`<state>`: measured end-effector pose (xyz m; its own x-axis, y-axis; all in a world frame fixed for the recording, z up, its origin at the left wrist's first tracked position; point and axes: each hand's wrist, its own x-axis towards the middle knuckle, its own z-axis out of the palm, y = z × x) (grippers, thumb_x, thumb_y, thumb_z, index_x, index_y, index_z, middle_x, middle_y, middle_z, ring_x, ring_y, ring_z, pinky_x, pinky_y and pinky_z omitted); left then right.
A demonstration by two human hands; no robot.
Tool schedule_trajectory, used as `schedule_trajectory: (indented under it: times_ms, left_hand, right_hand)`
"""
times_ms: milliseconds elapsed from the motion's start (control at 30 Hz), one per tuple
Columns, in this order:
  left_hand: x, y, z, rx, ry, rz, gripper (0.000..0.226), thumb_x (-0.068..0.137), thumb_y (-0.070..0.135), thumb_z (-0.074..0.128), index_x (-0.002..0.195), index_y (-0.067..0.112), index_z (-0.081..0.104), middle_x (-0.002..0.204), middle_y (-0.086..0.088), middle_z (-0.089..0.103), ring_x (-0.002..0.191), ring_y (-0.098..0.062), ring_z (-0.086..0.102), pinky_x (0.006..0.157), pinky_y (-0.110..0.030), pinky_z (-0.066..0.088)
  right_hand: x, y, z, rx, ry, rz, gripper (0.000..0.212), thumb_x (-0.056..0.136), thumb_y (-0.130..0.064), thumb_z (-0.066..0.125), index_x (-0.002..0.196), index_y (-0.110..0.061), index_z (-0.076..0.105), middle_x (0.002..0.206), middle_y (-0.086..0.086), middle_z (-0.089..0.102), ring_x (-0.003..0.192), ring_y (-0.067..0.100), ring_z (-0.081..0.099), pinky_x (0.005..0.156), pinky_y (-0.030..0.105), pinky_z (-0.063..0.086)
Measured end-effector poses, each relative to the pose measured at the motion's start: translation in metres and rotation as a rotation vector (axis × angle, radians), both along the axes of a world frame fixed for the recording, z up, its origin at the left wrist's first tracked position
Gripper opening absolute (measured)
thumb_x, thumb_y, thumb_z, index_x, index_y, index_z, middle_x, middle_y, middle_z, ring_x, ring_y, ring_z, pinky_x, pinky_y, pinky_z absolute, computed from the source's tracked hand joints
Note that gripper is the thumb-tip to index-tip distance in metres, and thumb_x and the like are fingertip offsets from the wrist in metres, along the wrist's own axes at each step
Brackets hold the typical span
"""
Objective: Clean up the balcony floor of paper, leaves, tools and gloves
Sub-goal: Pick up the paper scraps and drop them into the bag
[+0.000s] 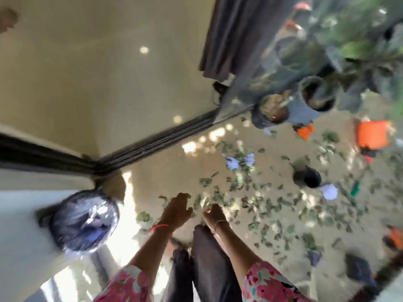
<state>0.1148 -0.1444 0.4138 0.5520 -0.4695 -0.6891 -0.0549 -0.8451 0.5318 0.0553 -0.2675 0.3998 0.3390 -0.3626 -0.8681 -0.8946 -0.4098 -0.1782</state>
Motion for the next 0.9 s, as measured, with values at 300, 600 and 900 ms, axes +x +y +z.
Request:
schedule_trajectory:
  times_ms: [300,600,900]
  left_hand:
    - [-0.003,-0.161,-0.024,0.058,-0.071,-0.534,0.046,0.094,0.02,0.048,0.138,0.009,0.038,0.14,-0.009,0.04,0.128,-0.025,0.04,0.101,-0.032,0.036]
    - [0.012,-0.256,-0.057,0.124,-0.061,-0.668,0.042,0.093,0.016,0.05,0.133,0.006,0.044,0.133,-0.012,0.047,0.122,-0.026,0.046,0.098,-0.033,0.039]
    - [0.045,-0.314,-0.094,0.154,-0.072,-0.691,0.038,0.091,0.013,0.051,0.129,0.007,0.048,0.131,-0.014,0.048,0.121,-0.032,0.046,0.098,-0.04,0.041]
  right_hand:
    - [-0.073,-0.122,-0.018,0.012,-0.043,-0.51,0.034,0.095,-0.02,0.041,0.114,0.0,0.061,0.122,0.019,0.059,0.115,0.029,0.053,0.096,0.029,0.038]
    - [-0.095,-0.203,-0.05,0.058,-0.031,-0.669,0.027,0.089,-0.009,0.046,0.1,0.004,0.067,0.107,0.02,0.066,0.101,0.028,0.061,0.081,0.026,0.046]
    - [-0.065,-0.279,-0.091,-0.003,-0.091,-0.701,0.021,0.089,-0.011,0.048,0.092,0.002,0.065,0.104,0.022,0.065,0.092,0.027,0.06,0.07,0.024,0.038]
